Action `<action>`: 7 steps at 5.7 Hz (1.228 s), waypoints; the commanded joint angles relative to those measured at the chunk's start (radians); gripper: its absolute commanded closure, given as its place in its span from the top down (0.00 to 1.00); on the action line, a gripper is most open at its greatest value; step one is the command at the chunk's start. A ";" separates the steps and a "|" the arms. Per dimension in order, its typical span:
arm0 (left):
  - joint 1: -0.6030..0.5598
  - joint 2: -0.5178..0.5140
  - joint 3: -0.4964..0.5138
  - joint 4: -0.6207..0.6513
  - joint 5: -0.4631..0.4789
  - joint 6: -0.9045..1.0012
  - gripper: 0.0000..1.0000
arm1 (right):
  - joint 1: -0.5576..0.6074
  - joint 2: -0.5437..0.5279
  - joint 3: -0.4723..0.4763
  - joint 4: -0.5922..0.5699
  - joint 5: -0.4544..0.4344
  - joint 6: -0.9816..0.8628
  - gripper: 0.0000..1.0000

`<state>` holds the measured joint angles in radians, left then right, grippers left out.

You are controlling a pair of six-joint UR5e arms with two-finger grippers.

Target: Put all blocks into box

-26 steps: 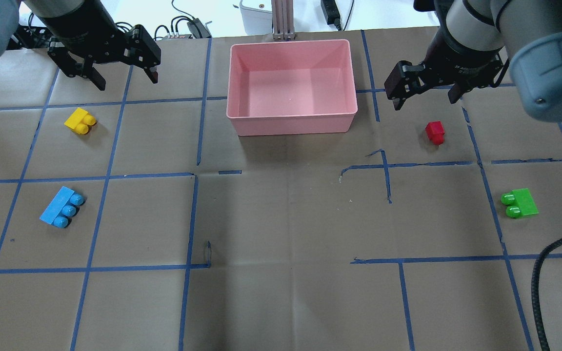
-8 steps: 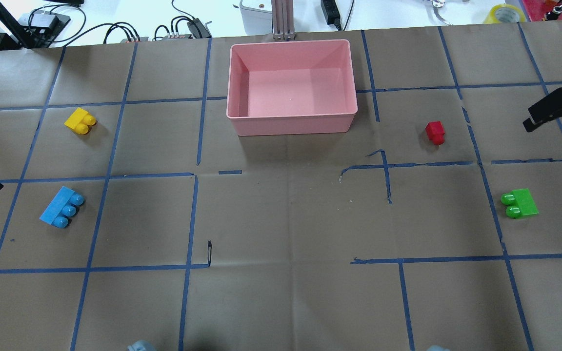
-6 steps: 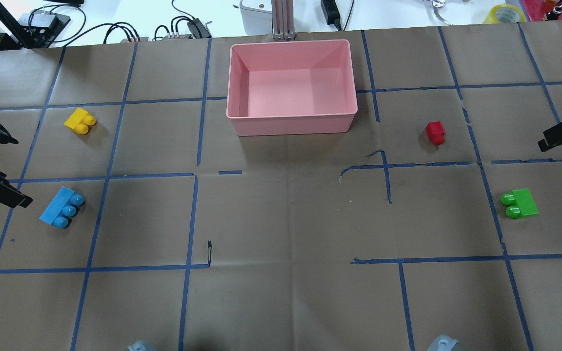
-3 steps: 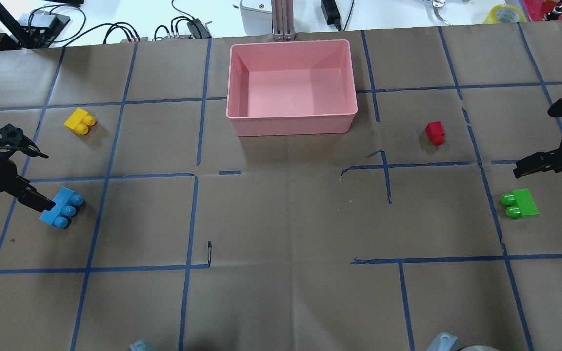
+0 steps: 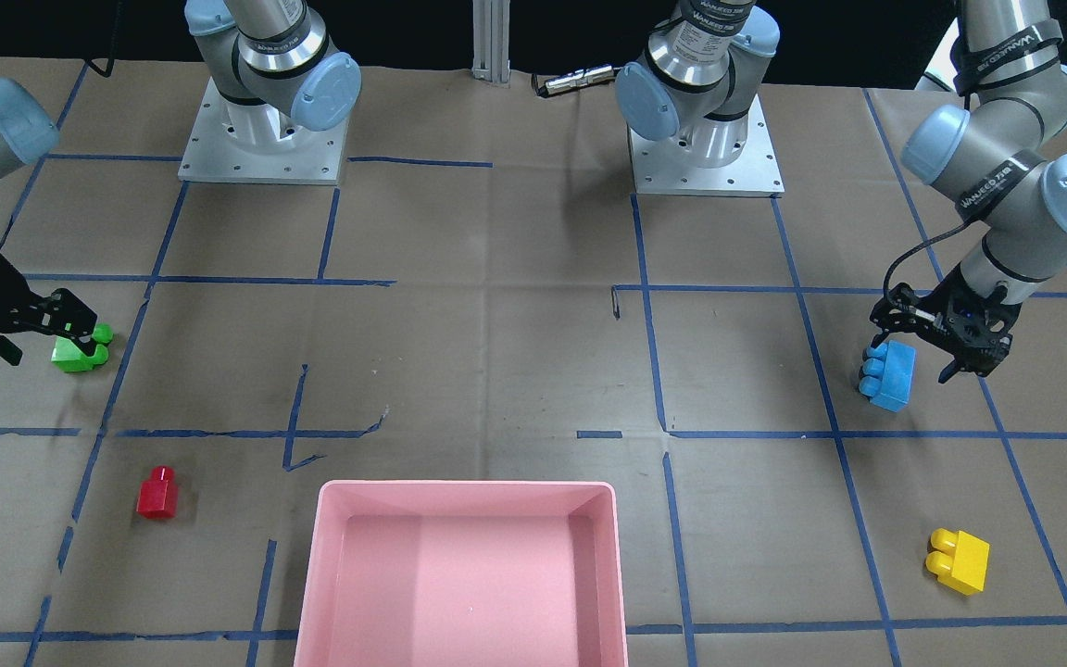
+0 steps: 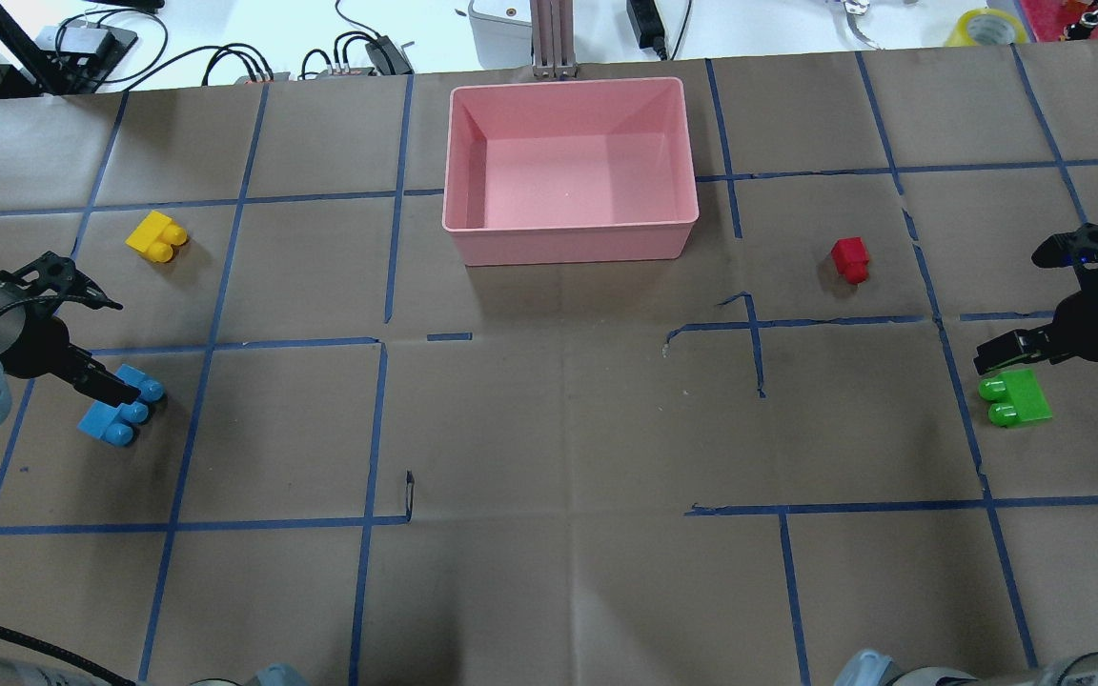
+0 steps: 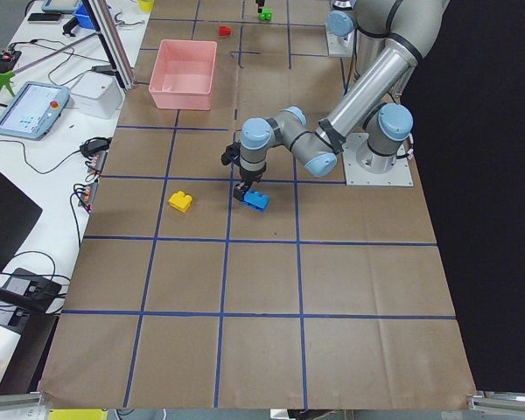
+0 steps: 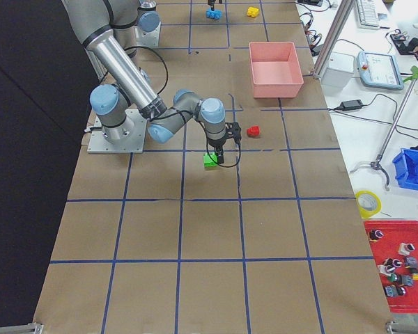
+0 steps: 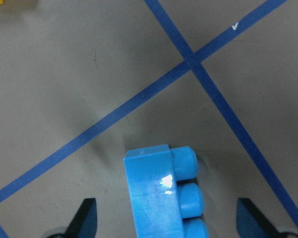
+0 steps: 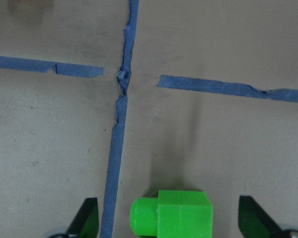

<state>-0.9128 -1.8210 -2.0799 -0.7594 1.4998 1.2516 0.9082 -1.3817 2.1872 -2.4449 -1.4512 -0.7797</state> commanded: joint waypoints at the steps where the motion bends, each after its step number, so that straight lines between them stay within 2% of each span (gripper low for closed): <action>1: -0.001 -0.027 -0.020 0.037 -0.012 -0.003 0.98 | 0.000 0.003 0.019 -0.026 -0.033 -0.001 0.99; 5: 0.000 -0.052 -0.035 0.051 -0.004 0.002 0.98 | 0.000 0.023 0.039 -0.037 -0.072 -0.003 0.96; 7: 0.023 -0.052 -0.049 0.054 -0.001 0.006 0.87 | 0.000 0.023 0.048 -0.037 -0.098 -0.003 0.93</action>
<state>-0.9002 -1.8726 -2.1252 -0.7065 1.4979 1.2554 0.9081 -1.3595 2.2290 -2.4818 -1.5356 -0.7823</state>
